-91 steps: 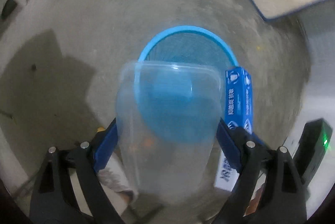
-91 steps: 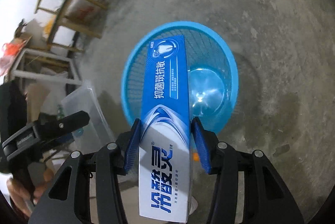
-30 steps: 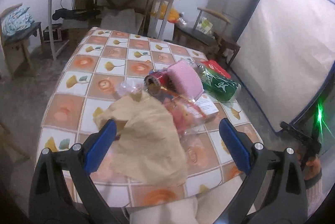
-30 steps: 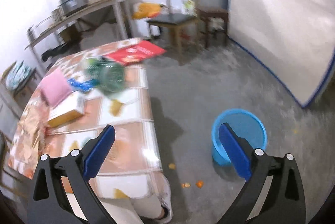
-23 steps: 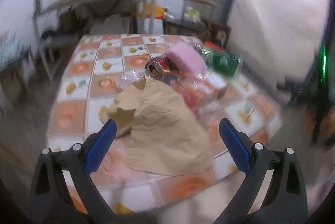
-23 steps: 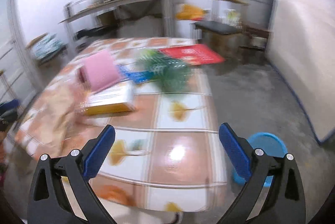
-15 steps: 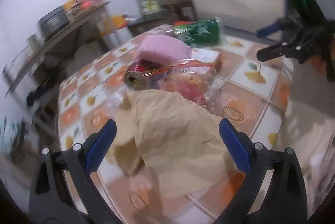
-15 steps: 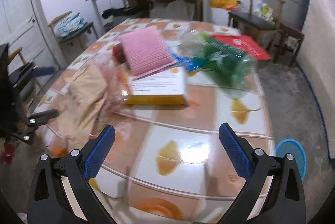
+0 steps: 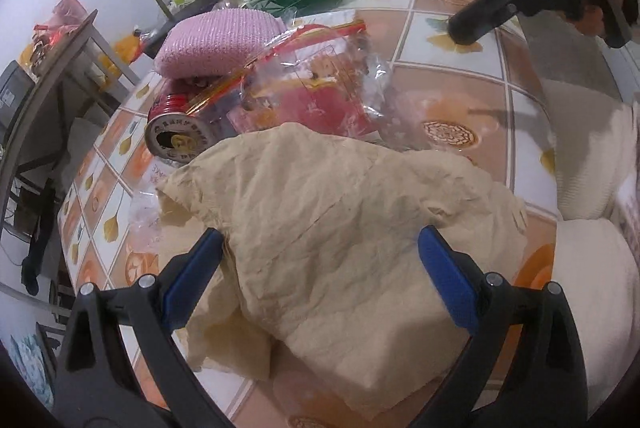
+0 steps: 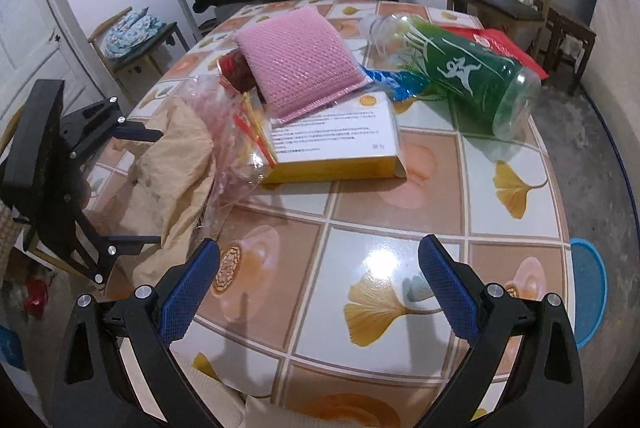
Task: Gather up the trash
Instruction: 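Return both tools to the table and grasp the tan cloth with the left tool, then lift the tan cloth with the left tool while the right tool grasps the plastic bag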
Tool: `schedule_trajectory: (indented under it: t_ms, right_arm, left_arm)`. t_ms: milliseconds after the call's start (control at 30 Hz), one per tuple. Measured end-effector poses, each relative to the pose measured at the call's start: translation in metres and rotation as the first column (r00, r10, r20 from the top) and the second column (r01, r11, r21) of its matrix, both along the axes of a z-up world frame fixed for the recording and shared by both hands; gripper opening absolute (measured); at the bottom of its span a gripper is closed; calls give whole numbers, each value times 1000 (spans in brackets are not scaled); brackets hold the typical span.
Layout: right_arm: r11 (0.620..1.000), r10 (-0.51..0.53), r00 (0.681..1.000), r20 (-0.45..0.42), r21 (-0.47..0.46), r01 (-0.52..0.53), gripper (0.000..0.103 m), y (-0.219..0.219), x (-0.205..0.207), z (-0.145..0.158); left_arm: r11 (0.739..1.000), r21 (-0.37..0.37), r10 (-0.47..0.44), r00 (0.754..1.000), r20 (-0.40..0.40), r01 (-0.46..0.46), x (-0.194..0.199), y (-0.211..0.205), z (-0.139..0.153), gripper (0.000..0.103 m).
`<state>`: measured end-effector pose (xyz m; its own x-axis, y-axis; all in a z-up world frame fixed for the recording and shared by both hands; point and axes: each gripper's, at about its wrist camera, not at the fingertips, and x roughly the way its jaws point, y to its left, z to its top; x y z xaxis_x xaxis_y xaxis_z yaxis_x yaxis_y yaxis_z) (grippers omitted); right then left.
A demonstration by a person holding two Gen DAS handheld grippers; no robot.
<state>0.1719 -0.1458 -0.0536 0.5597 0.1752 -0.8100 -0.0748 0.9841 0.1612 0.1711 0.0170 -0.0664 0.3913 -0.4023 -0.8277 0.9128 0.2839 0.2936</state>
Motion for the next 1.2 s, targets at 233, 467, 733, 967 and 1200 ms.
schedule_trajectory:
  t_ms: [233,467,733,967,1200]
  right_arm:
    - [999,-21,1000,-15,44,21,96,-4,2,-2]
    - [998,-30,1000,10,62,29,96,-8,-4,5]
    - [991,-63,997,42,119,58,96,-22,-15,13]
    - [987,-71,994,88,148,58,96,-28,-28,20]
    - [983,38,987,155,173,-65,96,-11,-33,34]
  left_arm:
    - [999,10,31,1000,-3,-31,-3,3,-1,49]
    - [993,-58,101,995,9,-100,-9,15,27,8]
    - [963,-181,203,979,9,-198,-25,32,63,0]
    - [878,-317,404,910,87,-359,-48,62,99,0]
    - [684,-553,442,874,-204,-475,-79,107,116,0]
